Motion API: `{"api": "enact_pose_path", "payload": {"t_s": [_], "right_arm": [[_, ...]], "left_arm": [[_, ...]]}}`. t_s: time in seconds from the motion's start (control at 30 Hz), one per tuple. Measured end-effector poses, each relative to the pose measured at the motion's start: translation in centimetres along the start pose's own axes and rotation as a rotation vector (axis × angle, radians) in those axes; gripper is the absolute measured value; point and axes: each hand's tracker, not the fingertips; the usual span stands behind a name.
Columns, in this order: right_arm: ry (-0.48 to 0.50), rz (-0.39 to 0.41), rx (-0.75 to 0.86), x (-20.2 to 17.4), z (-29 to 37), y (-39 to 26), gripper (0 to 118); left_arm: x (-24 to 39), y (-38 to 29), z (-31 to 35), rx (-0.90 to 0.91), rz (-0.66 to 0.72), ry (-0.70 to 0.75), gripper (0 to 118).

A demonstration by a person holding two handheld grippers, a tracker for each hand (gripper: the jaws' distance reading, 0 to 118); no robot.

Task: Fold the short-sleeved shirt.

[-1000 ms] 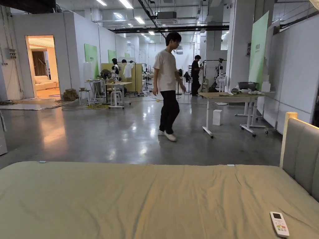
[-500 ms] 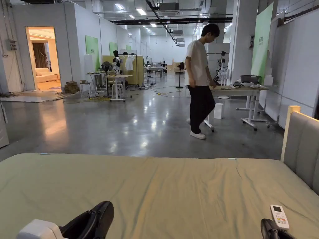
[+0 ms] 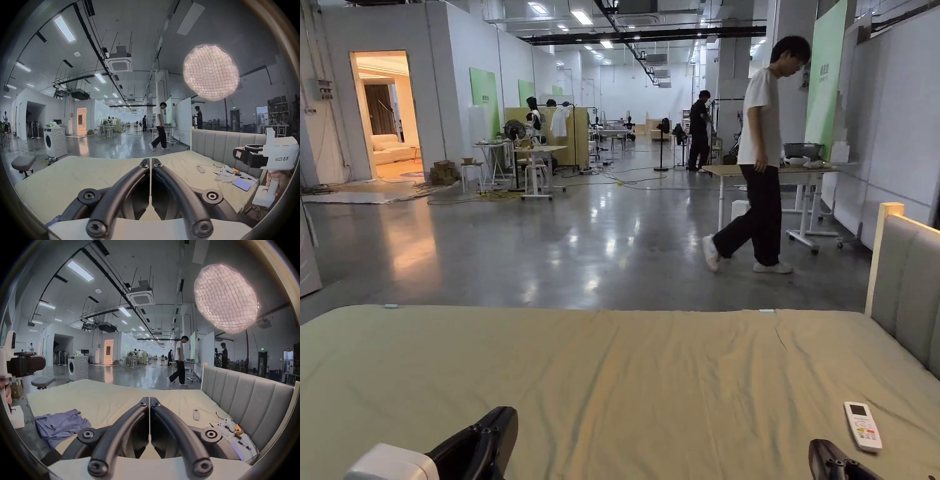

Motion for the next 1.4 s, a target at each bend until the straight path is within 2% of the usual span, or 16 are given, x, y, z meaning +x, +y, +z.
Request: {"api": "enact_pose_path", "payload": {"t_s": [0.1,0.2,0.3,0.33,0.37,0.43,0.47,0.5,0.53,0.7,0.73,0.87,0.97,1.03,1.33,1.4], "right_arm": [[0.016,-0.044,-0.014,0.2,0.1,-0.2,1],[0.027,-0.027,-0.007,0.1,0.3,-0.5,1],[0.05,-0.053,-0.022,0.3,0.3,-1.4,1],[0.06,-0.068,-0.034,0.3,0.2,-1.7,1],[0.063,-0.079,-0.045,0.4,0.0,-2.2,1],[0.065,-0.087,-0.07,0.6,-0.3,-3.2,1],[0.06,-0.1,-0.109,0.7,-0.6,-3.8,1],[0.053,-0.112,-0.142,0.8,-0.8,-4.3,1],[0.049,-0.107,-0.155,0.9,-0.9,-4.6,1],[0.037,-0.128,-0.249,1.3,-1.6,-6.8,1],[0.029,-0.151,-0.299,1.3,-1.7,-7.3,1],[0.023,-0.12,-0.332,1.2,-2.6,-8.5,1],[0.017,-0.12,-0.374,1.3,-3.0,-9.4,1],[0.007,-0.111,-0.401,1.3,-3.2,-10.1,1],[-0.027,-0.103,-0.504,1.3,-4.1,-12.3,1],[-0.024,-0.098,-0.516,1.2,-4.1,-12.6,1]], "left_arm": [[-1.4,-0.3,0.1,-0.021,0.037,0.013,1],[-4.1,-0.2,0.4,-0.073,0.114,0.047,1],[-7.1,0.1,0.7,-0.118,0.095,0.062,1],[-8.2,0.0,0.8,-0.134,0.089,0.075,5],[-8.8,0.2,0.6,-0.194,0.088,0.089,15],[-10.5,-0.5,-0.1,-0.29,0.079,0.109,63],[-11.2,-1.2,-0.3,-0.305,0.069,0.117,81],[-11.9,-1.9,-0.6,-0.312,0.058,0.135,97],[-12.6,-2.7,-1.1,-0.343,0.05,0.154,100],[-15.3,-8.5,-4.5,-0.528,0.07,0.178,100],[-15.8,-10.3,-5.7,-0.555,0.078,0.174,100],[-17.3,-16.7,-10.5,-0.723,0.09,0.151,100],[-18.6,-21.2,-13.1,-0.831,0.111,0.117,95],[-19.7,-23.9,-14.8,-0.895,0.13,0.144,93],[-20.6,-29.2,-17.4,-1.026,0.116,0.208,89],[-20.8,-29.3,-17.6,-1.019,0.162,0.208,89]]}}
